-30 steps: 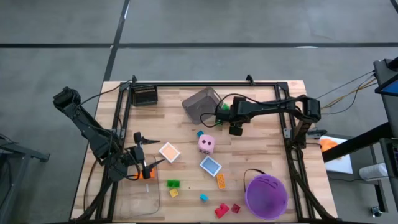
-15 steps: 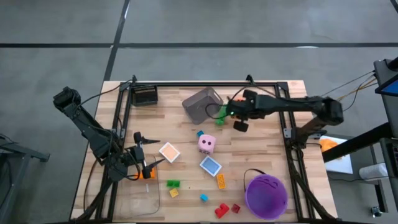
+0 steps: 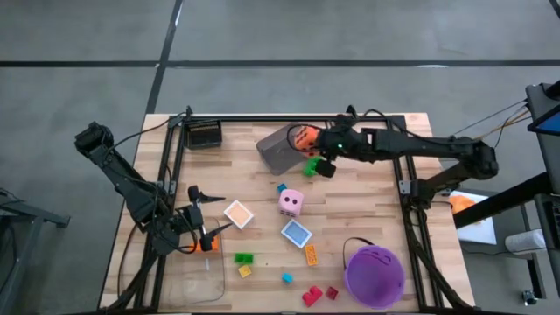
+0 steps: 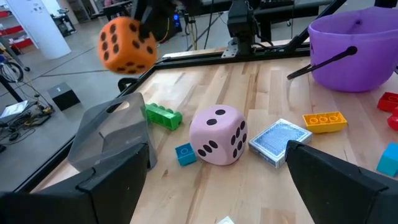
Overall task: Pick & Place Toys
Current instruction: Put the orange dice into the gray bin, then put the pink dice into the gray bin
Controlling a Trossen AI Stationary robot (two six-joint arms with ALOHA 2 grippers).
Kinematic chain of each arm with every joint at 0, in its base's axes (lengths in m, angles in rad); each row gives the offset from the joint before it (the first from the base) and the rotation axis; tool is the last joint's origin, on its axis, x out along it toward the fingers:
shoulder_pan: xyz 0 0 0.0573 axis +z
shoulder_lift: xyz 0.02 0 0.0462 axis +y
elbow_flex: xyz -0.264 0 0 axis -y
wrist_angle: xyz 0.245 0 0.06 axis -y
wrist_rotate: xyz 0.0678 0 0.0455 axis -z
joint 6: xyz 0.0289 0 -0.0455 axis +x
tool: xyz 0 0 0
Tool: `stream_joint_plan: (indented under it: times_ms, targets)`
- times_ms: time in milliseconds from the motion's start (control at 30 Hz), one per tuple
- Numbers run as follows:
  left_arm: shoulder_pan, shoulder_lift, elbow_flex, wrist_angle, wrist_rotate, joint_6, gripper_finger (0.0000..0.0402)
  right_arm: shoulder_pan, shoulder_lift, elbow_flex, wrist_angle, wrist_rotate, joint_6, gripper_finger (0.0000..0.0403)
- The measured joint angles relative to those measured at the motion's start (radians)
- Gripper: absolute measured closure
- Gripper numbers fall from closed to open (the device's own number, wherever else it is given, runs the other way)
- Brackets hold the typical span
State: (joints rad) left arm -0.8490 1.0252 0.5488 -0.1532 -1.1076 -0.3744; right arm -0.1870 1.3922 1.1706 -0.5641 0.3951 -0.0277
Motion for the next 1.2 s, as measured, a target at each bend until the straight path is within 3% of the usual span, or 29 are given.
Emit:
stream_joint_plan:
  times_ms: [367, 600, 933, 1033, 1200]
  targets:
    - [0.0, 0.0, 0.0, 0.0, 0.0, 0.0, 0.0028, -0.089, 0.249, 0.073, 0.085, -0.044, -0.091, 0.0327]
    - [0.0, 0.0, 0.0, -0.002, 0.0, 0.0, 0.0028, -0.091, 0.334, 0.113, 0.097, -0.078, -0.153, 0.0327]
    - [0.0, 0.0, 0.0, -0.004, 0.0, 0.0, 0.0028, -0.091, 0.324, 0.178, 0.074, -0.105, -0.14, 0.0125]
    - [0.0, 0.0, 0.0, -0.004, 0.0, 0.0, 0.0028, -0.088, 0.326, 0.208, 0.012, -0.086, -0.132, 0.0098]
    - [0.0, 0.0, 0.0, -0.004, 0.0, 0.0, 0.0028, -0.036, 0.326, 0.219, -0.048, -0.096, -0.127, 0.0089]
